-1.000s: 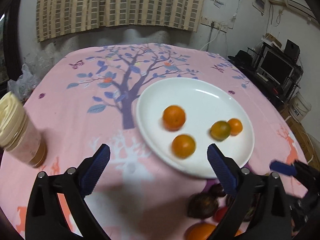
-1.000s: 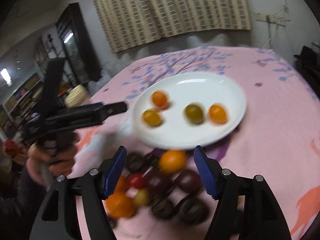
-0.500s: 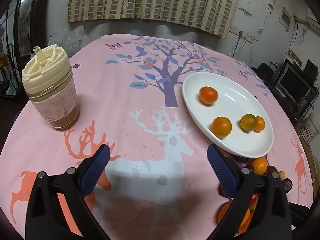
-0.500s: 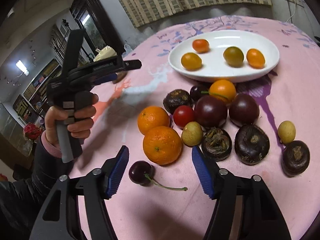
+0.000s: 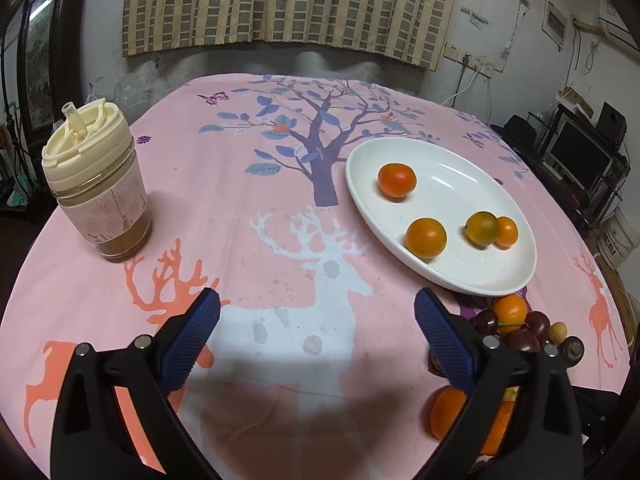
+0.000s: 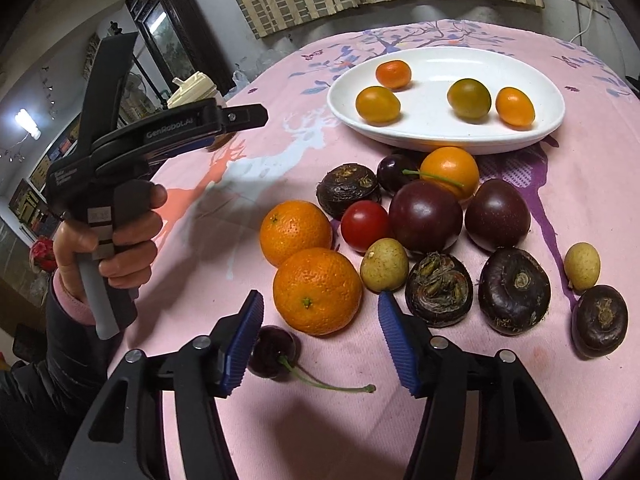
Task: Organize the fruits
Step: 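Grasp another tangerine with the right tool while the left tool grasps a small orange fruit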
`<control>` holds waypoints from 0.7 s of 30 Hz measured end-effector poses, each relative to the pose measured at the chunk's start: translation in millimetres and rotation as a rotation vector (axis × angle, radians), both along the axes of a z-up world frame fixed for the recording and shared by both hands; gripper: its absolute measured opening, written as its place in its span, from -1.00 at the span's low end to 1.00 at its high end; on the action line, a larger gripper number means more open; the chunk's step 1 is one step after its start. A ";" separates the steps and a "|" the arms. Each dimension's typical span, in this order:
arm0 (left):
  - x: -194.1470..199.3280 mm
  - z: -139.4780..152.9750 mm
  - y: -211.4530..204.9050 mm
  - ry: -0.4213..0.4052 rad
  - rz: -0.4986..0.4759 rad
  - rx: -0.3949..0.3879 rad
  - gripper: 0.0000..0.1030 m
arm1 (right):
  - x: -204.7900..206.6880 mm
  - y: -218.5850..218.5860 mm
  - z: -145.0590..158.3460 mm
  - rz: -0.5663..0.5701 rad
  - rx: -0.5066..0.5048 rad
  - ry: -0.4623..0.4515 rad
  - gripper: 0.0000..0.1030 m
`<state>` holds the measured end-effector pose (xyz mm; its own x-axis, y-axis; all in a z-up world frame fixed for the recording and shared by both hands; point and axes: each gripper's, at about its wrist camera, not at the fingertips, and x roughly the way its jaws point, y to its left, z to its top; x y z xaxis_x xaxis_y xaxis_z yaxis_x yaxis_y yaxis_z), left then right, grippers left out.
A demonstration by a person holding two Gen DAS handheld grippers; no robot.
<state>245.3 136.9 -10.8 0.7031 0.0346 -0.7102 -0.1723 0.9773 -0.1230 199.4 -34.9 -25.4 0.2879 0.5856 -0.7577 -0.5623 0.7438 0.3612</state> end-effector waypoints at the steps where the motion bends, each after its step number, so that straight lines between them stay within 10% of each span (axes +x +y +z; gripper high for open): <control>1: -0.4 0.1 -0.2 -0.001 -0.001 0.003 0.86 | 0.4 0.1 -0.1 -0.004 -0.001 0.001 0.09; 9: -5.2 -3.2 2.9 0.009 -0.019 -0.014 0.86 | 6.5 -11.0 0.4 -0.019 0.097 0.022 -0.18; 12: -16.1 -7.7 -3.8 0.016 -0.171 -0.098 0.81 | 8.8 -31.7 7.7 -0.082 0.200 0.001 -0.18; 15: -26.0 -15.3 -26.7 0.048 -0.350 -0.134 0.36 | 13.2 -48.0 8.8 -0.149 0.257 0.003 -0.17; 21: -32.9 -26.1 -71.0 0.087 -0.501 -0.039 0.18 | 17.7 -52.3 6.4 -0.173 0.273 0.018 -0.17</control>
